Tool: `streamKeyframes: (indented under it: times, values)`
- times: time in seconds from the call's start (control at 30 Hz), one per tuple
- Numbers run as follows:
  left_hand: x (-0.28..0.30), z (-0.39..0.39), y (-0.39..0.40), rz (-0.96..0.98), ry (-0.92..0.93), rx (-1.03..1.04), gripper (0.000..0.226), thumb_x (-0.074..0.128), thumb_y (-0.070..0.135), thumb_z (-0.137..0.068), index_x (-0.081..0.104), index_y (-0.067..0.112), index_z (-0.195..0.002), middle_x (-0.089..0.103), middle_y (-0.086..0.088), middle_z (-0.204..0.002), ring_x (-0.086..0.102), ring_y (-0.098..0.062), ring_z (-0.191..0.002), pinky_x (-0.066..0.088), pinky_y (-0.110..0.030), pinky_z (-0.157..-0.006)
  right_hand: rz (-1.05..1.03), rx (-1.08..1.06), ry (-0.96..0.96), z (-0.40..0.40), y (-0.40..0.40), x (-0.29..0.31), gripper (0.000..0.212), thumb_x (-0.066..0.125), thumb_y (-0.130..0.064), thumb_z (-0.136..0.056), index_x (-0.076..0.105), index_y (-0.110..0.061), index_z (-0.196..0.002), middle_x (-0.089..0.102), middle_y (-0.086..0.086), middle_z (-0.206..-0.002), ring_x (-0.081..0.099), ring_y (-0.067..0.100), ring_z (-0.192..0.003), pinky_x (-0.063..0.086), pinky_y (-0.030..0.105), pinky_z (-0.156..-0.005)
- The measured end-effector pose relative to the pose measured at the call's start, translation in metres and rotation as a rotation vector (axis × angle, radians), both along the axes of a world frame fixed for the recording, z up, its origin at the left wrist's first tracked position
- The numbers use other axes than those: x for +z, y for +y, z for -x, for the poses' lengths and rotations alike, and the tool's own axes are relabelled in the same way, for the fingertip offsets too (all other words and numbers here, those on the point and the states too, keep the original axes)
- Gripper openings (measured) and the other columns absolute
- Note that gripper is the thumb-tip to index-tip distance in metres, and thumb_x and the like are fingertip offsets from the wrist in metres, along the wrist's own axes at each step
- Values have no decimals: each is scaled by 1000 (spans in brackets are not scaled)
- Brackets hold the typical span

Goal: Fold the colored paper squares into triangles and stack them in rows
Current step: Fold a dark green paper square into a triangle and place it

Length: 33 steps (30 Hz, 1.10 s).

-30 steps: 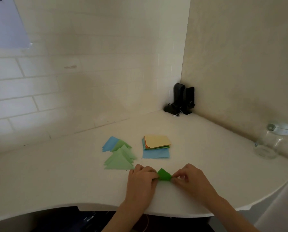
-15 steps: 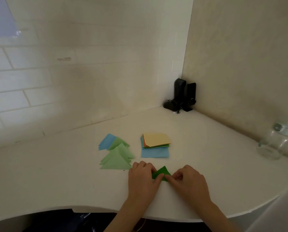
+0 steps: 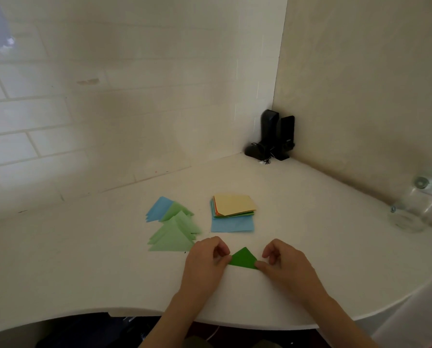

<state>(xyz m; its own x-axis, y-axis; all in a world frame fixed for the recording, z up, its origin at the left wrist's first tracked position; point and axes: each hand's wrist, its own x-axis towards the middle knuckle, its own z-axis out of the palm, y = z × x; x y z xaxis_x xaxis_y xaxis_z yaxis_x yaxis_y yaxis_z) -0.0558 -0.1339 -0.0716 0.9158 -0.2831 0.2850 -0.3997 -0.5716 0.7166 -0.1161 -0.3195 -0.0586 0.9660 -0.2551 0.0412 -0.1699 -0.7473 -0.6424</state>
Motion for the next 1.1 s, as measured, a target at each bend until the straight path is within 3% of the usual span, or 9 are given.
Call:
streamKeyframes:
  times: [0.17, 0.3, 0.4, 0.5, 0.57, 0.7, 0.83, 0.93, 1.1]
  values:
    - [4, 5, 4, 21, 16, -4, 20, 69, 4, -75, 64, 23, -74, 60, 13, -73, 54, -1, -70, 38, -8, -64, -40, 28, -19, 3, -2, -1, 16, 73, -30, -75, 57, -27, -80, 58, -8, -75, 49, 3, -65, 40, 20, -65]
    - [2, 13, -4, -112, -105, 35, 19, 56, -1, -84, 66, 15, -87, 58, 5, -84, 50, -10, -81, 37, -15, -68, 18, 15, -34, 5, 3, -1, 19, 69, -33, -77, 51, -36, -74, 57, -11, -78, 49, 2, -68, 41, 22, -68]
    - [6, 21, -17, -234, -167, 50, 15, 50, 12, -92, 59, 13, -104, 56, -4, -99, 44, -16, -90, 36, -24, -71, 51, -1, -43, 7, 6, -1, 23, 66, -34, -78, 45, -38, -70, 56, -12, -82, 50, 3, -73, 43, 29, -77]
    - [15, 26, -27, -308, -96, 66, 28, 54, 32, -91, 51, 17, -115, 48, -1, -110, 42, -16, -99, 37, -24, -79, 76, -11, -61, 9, 9, -3, 26, 64, -34, -80, 42, -39, -69, 56, -12, -84, 51, 5, -78, 42, 30, -79]
    - [16, 25, -31, -337, -53, 73, 33, 58, 34, -89, 48, 19, -117, 46, -1, -113, 42, -16, -103, 37, -23, -83, 97, -11, -81, 10, 10, -5, 28, 63, -36, -81, 39, -41, -68, 56, -12, -85, 51, 6, -81, 41, 29, -78]
    - [12, 19, -31, -240, 4, 56, 29, 65, 29, -83, 55, 20, -109, 54, 0, -107, 46, -14, -98, 36, -22, -78, 107, -12, -99, 11, 9, -6, 29, 63, -36, -81, 38, -41, -67, 56, -12, -86, 51, 6, -83, 40, 28, -78]
    - [9, 23, -24, -162, -124, 35, 16, 64, 19, -84, 59, 24, -99, 61, 7, -94, 48, -12, -89, 40, -27, -76, 109, 14, -81, 9, 7, 1, 21, 66, -38, -78, 47, -37, -72, 57, -11, -85, 52, 6, -77, 44, 25, -73]
    - [12, 17, -4, -36, -210, 75, 14, 66, 15, -83, 64, 26, -91, 61, 13, -80, 52, -10, -78, 42, -28, -71, 110, 6, -192, 1, 9, 8, 18, 68, -41, -77, 52, -34, -77, 56, -15, -85, 53, 2, -73, 42, 20, -65]
    - [25, -5, 54, 69, -252, 206, 15, 70, 12, -80, 67, 24, -87, 63, 11, -75, 55, -13, -73, 45, -30, -67, 174, 88, -353, -34, 16, 10, 20, 68, -26, -82, 65, -18, -100, 62, -3, -100, 59, 11, -85, 42, 21, -77]
